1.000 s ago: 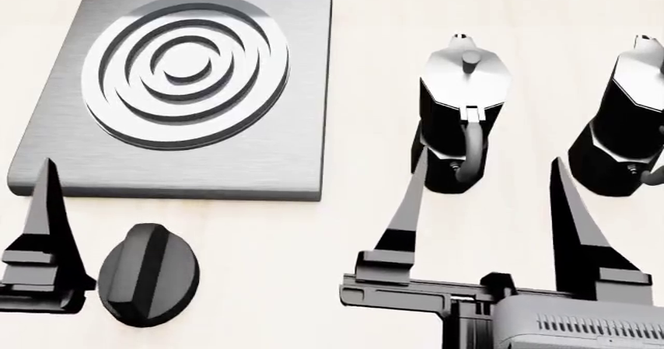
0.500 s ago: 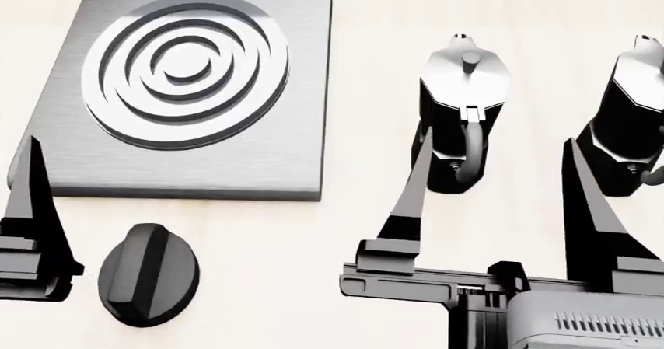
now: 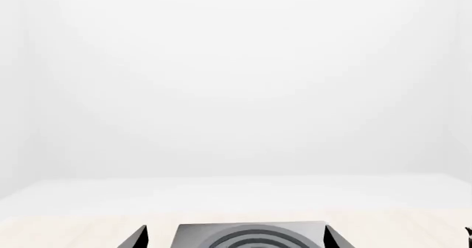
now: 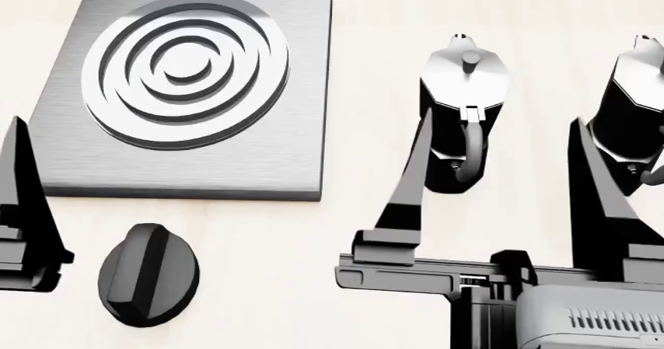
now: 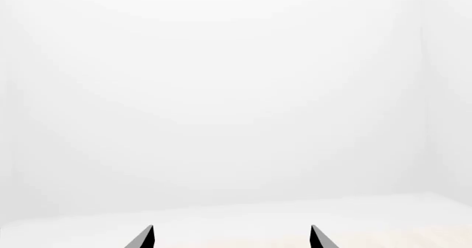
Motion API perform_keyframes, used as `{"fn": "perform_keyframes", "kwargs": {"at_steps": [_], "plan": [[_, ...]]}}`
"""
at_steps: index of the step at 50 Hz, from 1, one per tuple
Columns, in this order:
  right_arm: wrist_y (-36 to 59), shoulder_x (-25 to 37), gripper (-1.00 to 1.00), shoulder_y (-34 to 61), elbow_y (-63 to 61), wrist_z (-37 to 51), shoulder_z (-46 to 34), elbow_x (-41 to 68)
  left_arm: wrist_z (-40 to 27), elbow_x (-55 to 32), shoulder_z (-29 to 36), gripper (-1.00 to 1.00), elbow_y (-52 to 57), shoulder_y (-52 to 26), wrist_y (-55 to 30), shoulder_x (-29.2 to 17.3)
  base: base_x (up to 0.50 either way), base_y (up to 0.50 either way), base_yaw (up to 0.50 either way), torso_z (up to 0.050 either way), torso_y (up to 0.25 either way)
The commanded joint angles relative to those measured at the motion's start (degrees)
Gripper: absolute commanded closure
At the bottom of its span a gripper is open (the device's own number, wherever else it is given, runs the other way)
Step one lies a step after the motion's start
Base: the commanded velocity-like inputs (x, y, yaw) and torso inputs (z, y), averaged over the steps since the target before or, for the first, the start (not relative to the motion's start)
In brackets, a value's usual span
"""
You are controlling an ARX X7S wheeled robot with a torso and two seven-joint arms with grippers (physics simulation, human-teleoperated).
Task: Turn off the stove.
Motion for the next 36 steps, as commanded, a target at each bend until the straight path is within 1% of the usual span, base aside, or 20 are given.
{"fn": "perform_keyframes", "kwargs": {"at_steps": [1,36], "plan": [[0.3,-0.58,-1.0,1.28,-0.44,-1.26,1.42,-0.04,0.64,-0.04,-1.44,-1.0,1.0,-1.6,-0.69,0.65,0.0,0.0,0.0,0.0,0.0],[3.4,0.1,-1.0,4.3,-4.12,-0.21,1.18,1.95,-1.19,-2.98,-1.74,-1.0,4.58,-5.75,-3.75,-0.39,0.0,0.0,0.0,0.0,0.0]]}}
